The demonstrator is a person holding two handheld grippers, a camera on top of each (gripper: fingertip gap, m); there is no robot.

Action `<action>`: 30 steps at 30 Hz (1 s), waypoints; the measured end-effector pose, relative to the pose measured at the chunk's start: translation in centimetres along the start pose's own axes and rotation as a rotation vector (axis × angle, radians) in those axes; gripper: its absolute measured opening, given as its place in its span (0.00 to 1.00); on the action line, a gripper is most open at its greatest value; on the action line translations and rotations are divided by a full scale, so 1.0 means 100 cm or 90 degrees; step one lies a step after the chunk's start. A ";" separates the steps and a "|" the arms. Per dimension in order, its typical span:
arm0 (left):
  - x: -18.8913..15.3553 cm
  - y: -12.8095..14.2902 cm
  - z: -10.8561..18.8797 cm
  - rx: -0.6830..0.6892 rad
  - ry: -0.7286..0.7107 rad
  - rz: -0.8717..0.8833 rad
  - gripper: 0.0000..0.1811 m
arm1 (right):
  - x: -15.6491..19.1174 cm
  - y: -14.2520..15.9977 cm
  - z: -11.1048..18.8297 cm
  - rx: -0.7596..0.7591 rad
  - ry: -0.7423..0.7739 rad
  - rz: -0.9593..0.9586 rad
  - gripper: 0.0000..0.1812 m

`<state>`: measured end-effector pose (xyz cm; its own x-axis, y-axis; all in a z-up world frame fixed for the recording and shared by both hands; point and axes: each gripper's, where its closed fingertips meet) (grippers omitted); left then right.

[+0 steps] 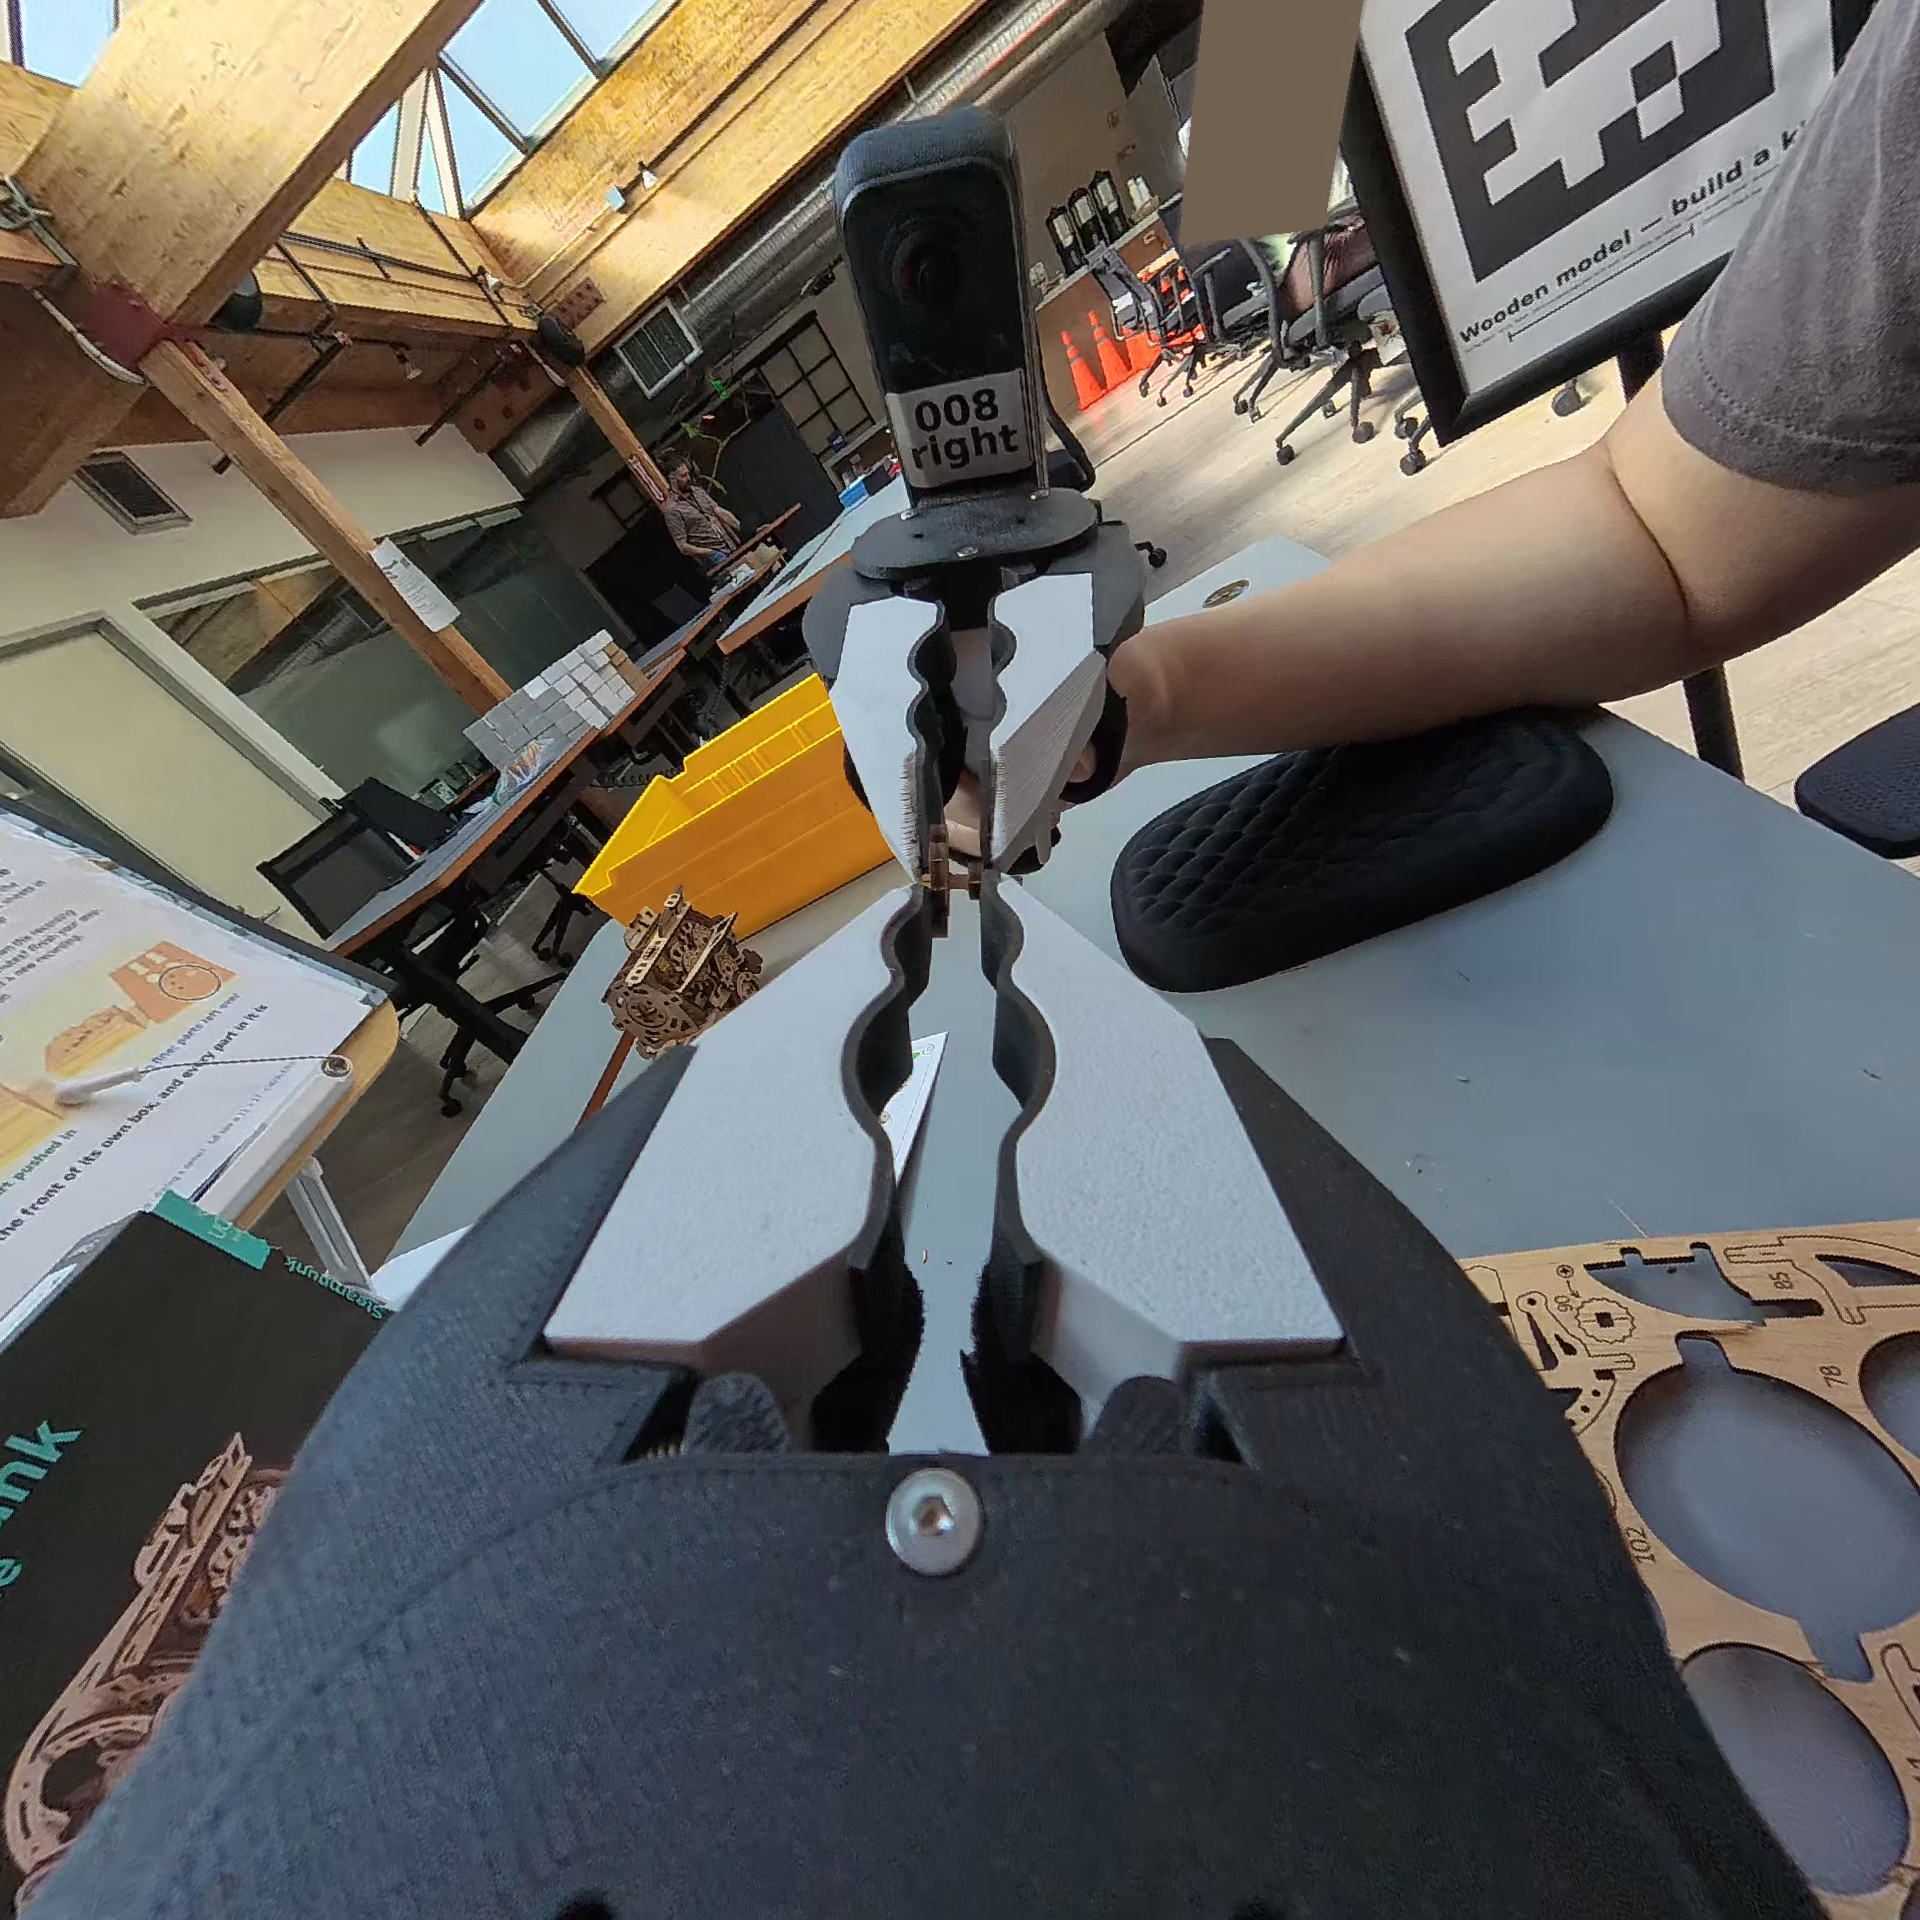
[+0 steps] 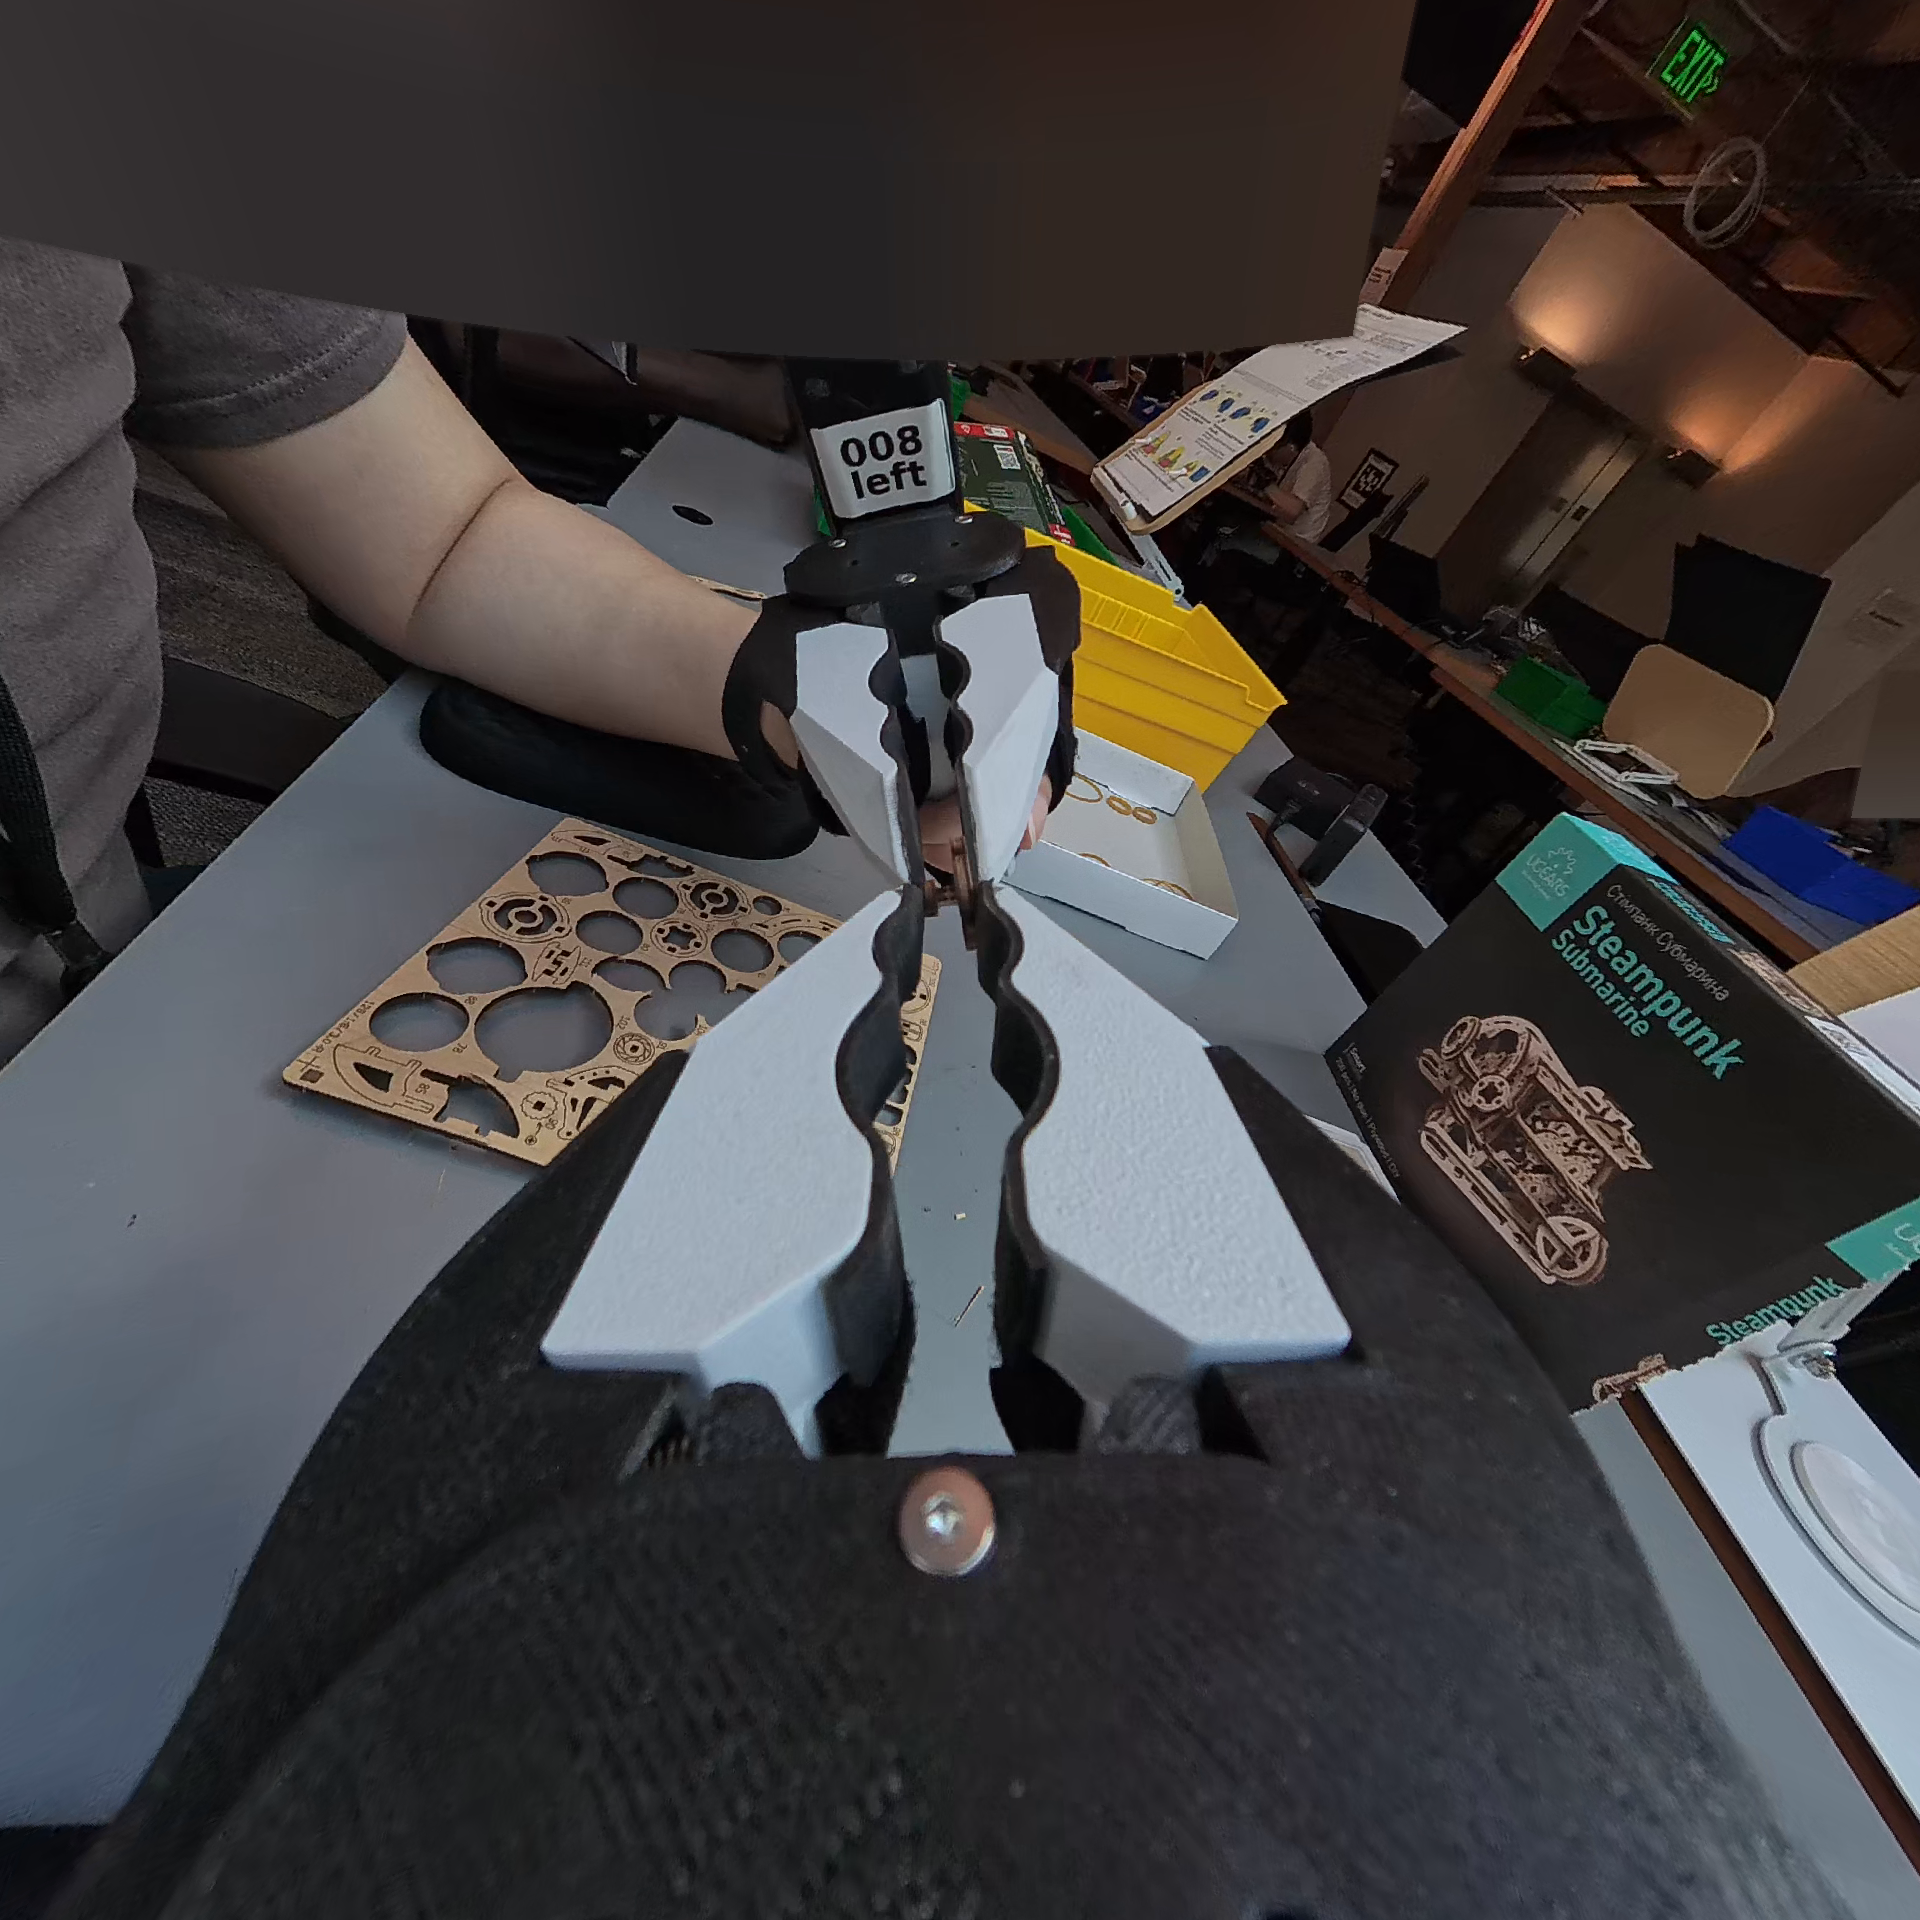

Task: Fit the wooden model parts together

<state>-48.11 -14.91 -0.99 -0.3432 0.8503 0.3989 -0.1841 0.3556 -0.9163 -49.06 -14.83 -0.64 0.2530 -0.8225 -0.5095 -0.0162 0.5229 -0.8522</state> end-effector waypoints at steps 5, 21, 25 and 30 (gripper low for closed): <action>0.000 0.000 0.001 0.001 0.008 0.006 0.04 | 0.000 0.001 -0.001 0.003 0.003 0.014 0.05; -0.002 0.015 0.000 0.026 -0.009 -0.044 0.00 | 0.007 0.011 -0.002 0.015 -0.021 0.008 0.05; 0.000 0.023 -0.002 0.047 -0.007 -0.028 0.00 | 0.006 0.019 -0.002 0.021 -0.026 -0.017 0.05; 0.005 0.028 -0.001 0.051 -0.029 -0.049 0.00 | 0.003 0.025 -0.002 0.019 -0.020 -0.038 0.08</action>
<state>-48.66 -13.45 -3.40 -0.3659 0.8028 0.4708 -0.2838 0.3856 -0.8779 -49.20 -13.80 -2.90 0.2826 -0.8452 -0.4537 0.0287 0.4802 -0.8767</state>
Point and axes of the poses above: each gripper's, where its closed fingertips meet, z back along the fingers, y out of its underside, x = y × z across the jaws, and after that the axes turned 8 degrees about z, right-handed
